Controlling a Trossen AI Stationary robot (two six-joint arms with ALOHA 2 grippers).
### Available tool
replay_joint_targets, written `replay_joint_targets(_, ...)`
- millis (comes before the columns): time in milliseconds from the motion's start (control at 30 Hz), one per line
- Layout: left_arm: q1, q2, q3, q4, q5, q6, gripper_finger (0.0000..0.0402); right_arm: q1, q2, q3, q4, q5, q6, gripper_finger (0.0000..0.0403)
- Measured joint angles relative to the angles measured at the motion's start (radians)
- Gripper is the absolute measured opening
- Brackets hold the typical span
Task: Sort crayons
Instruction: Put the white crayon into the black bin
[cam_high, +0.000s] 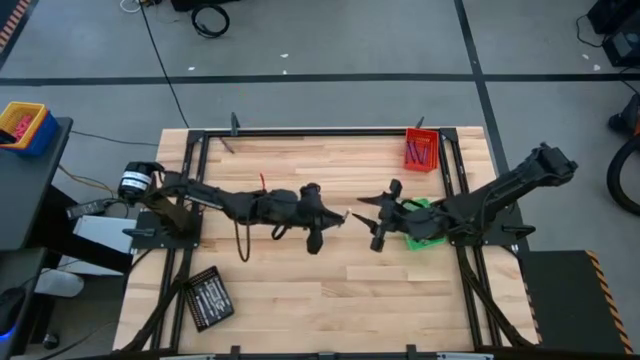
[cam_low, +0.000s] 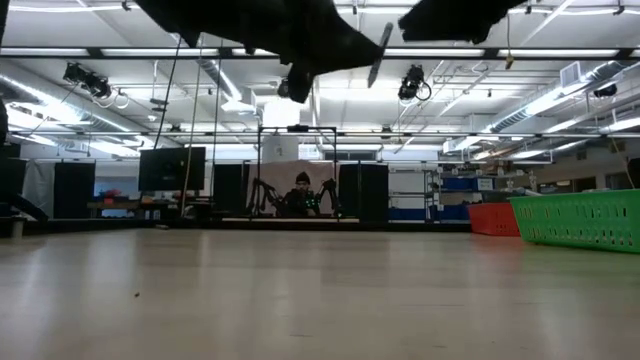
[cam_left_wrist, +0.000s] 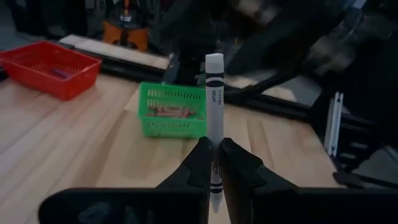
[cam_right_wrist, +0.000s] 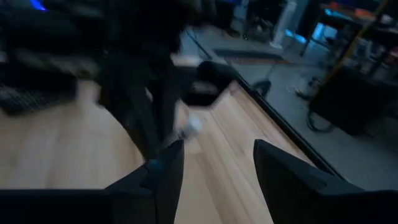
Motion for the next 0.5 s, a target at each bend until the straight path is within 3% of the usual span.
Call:
replay_joint_targets(100, -0.012, -0.049, 0.0, -0.085, -0.011, -0.004, 0.0029, 0.025, -0.027, 0.001, 0.009, -0.019, -0.026, 0.0201)
replay_joint_targets(233, -0.074, -0.161, 0.028, -0.353, -0.065, -0.045, 0.0029, 0.045, -0.058, 0.001, 0.012, -0.021, -0.094, 0.0201)
replay_joint_targets(367, -0.161, -0.259, 0.133, -0.673, -0.108, -0.246, 0.0029, 0.032, -0.089, 0.001, 0.051, 0.002, -0.2, 0.0199)
replay_joint_targets(500, -0.255, -0.272, 0.232, -0.987, -0.149, -0.504, 0.0029, -0.01, -0.112, 0.001, 0.182, 0.068, -0.345, 0.02)
